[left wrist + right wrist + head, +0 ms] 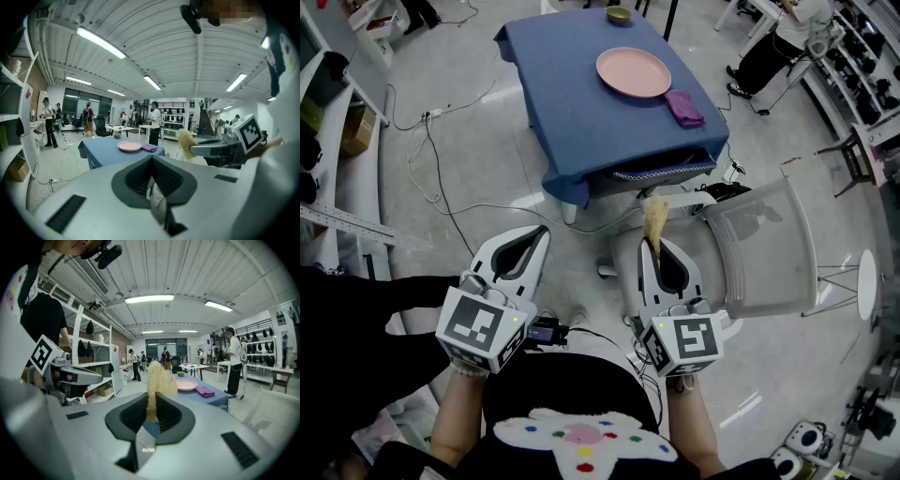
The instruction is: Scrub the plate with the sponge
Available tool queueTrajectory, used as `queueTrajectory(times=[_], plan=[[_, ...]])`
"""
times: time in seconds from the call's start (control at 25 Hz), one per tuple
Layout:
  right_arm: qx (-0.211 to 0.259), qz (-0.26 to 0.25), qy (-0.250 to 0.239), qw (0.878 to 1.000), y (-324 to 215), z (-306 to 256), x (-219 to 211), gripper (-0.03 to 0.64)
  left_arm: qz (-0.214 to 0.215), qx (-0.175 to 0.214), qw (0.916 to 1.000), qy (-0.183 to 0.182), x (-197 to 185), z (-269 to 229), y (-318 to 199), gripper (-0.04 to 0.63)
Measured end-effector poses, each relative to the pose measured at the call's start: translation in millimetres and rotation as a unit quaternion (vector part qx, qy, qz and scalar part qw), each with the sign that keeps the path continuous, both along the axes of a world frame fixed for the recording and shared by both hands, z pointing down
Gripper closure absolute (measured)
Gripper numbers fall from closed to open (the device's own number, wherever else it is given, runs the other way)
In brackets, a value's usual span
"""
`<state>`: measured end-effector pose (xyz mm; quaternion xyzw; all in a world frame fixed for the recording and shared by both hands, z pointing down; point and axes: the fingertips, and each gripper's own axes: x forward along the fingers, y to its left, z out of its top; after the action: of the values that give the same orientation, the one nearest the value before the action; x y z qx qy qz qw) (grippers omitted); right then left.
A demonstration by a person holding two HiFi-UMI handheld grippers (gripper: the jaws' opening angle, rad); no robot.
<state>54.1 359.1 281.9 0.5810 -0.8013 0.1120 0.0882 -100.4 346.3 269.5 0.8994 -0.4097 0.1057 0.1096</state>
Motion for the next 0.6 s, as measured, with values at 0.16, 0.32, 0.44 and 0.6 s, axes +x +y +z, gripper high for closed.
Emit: queueTrajectory(times=[0.16, 0.32, 0.44, 0.6], plan=[[0.017, -0.008, 0.004, 1.000, 1.0, 1.8, 5.1, 0.578, -0.002, 0.002, 1.0000, -0.002, 3.8, 2.4, 1.4, 0.584], [0.017, -0.010, 0.004, 1.000, 0.7, 1.5, 6.3, 0.578, -0.005, 0.001, 1.0000, -0.003, 4.8, 3.3, 1.7, 0.584], [0.016, -0.012, 0.004, 1.000, 0.0, 1.7, 5.9, 0.578, -0.006, 0.002, 1.0000, -0.005, 4.1, 3.6, 1.4, 0.584], [0.018, -0.011, 0.001, 1.000, -0.2, 0.9, 9.7, 0.578, -0.010, 0.007, 0.9999, -0.010, 6.8, 4.1, 2.0, 0.584]])
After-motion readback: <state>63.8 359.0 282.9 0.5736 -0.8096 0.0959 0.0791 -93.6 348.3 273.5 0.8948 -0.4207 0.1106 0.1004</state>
